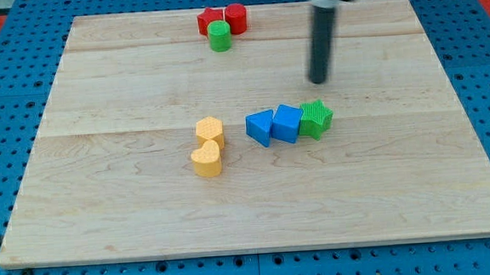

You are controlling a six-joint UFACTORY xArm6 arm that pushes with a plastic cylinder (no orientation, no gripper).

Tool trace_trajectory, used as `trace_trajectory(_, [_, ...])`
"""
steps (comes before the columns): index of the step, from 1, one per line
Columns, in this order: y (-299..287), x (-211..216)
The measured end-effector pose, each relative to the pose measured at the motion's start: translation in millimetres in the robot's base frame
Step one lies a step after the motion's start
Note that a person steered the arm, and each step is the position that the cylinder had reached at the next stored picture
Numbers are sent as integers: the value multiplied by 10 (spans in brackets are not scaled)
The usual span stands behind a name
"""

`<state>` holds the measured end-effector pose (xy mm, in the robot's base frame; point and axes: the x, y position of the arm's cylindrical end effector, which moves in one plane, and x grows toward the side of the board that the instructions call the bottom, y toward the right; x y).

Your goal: Place red circle to the left of red star

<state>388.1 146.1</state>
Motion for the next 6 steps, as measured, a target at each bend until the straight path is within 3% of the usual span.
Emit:
trace_trajectory(1, [-24, 826])
trace_trajectory(3, [-903, 133])
trace_trajectory(4, [-462, 831])
trace_trajectory(5, [-874, 717])
trace_trajectory(6, [-1061, 118])
